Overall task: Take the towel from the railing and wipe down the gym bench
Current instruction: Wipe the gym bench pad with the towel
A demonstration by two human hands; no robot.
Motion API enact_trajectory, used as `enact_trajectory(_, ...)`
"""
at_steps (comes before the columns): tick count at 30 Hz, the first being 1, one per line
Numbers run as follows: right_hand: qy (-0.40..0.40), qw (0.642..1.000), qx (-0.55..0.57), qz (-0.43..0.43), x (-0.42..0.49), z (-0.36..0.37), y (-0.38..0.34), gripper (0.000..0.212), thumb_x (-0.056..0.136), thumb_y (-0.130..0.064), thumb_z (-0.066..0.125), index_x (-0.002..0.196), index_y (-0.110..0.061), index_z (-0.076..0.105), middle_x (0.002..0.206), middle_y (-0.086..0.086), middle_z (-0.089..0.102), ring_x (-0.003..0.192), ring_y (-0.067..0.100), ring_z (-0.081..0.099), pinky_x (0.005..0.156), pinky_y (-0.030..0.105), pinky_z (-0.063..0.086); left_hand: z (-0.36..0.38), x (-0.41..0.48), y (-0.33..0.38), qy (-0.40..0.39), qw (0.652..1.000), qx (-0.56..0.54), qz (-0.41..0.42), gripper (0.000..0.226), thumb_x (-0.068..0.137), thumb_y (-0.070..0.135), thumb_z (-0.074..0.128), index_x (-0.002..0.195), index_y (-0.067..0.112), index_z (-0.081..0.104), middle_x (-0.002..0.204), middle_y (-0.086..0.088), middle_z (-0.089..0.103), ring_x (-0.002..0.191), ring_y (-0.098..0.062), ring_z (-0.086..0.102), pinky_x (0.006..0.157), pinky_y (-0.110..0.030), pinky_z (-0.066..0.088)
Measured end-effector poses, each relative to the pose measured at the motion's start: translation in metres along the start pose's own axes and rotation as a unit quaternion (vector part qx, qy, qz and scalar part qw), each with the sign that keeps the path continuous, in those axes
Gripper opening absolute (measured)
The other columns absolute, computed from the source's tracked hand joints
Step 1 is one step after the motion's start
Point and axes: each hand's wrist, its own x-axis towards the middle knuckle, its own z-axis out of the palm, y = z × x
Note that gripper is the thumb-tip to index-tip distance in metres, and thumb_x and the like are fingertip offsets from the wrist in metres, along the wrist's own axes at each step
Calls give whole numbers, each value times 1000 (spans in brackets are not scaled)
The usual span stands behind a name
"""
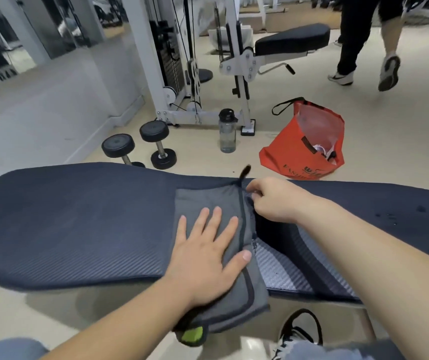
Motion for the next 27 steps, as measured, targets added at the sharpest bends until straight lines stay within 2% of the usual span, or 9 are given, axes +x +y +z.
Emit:
enact_trajectory(2,2,1000,3,-4,0,0,-5,34,94,-23,48,118,-24,71,123,6,73,115,31,65,102,43,54,2,-26,-8,-13,999,24,35,79,91,82,8,160,48,-9,172,9,-19,157,-13,-24,126,-56,-11)
enact_trajectory(4,6,1000,5,-8,-4,0,-6,33,92,-23,47,113,-24,73,119,5,74,113,31,65,102,44,54,-3,-28,-27,-27,999,32,28,82,89,86,11,160,51,-9,172,11,-18,156,-9,-25,127,-53,-10)
enact_trajectory(6,8,1000,12,-13,-9,-1,-3,31,93,-21,48,109,-25,74,116,5,74,112,31,66,101,42,54,-10,-19,-40,-34,999,15,-25,86,85,90,10,159,52,-7,173,12,-17,157,-9,-23,127,-53,-10)
enact_trajectory(9,23,999,22,-19,-14,-3,2,31,98,-19,50,117,-18,75,121,7,74,117,30,65,104,43,53,-10,-3,-36,-29,993,-15,-110,86,83,91,6,159,52,-6,173,10,-15,158,-12,-20,126,-57,-12)
enact_trajectory(12,41,999,23,-26,-17,-3,4,28,100,-21,51,114,-16,76,114,8,75,110,30,66,99,42,55,-2,-8,-16,-16,988,-14,-150,87,82,90,1,159,50,-9,173,8,-17,158,-18,-22,123,-64,-14)
enact_trajectory(16,90,995,31,-28,-12,-7,10,27,100,-19,53,113,-12,76,108,9,76,98,28,66,88,37,55,7,-43,8,-27,995,-28,-86,95,79,95,9,158,50,-16,170,9,-27,155,-18,-31,121,-64,-19)
enact_trajectory(19,98,994,42,-15,-12,-14,20,28,101,-20,53,117,-14,75,108,8,75,101,27,66,90,37,55,6,-45,1,-35,999,4,-35,89,82,93,13,155,55,-19,169,10,-29,155,-17,-31,122,-64,-15)
enact_trajectory(24,139,987,60,44,-18,-32,50,30,103,-18,50,121,-14,73,118,6,73,106,23,62,90,31,48,-11,48,-10,-57,998,12,-20,87,82,92,5,157,53,-15,171,9,-24,157,-17,-25,123,-63,-14)
enact_trajectory(27,144,985,56,78,-24,-36,70,34,102,-17,48,126,-15,72,130,5,71,118,26,63,94,30,47,-15,104,-8,-78,996,35,-33,85,92,81,24,159,47,-17,172,0,-22,158,-27,-21,121,-69,-10)
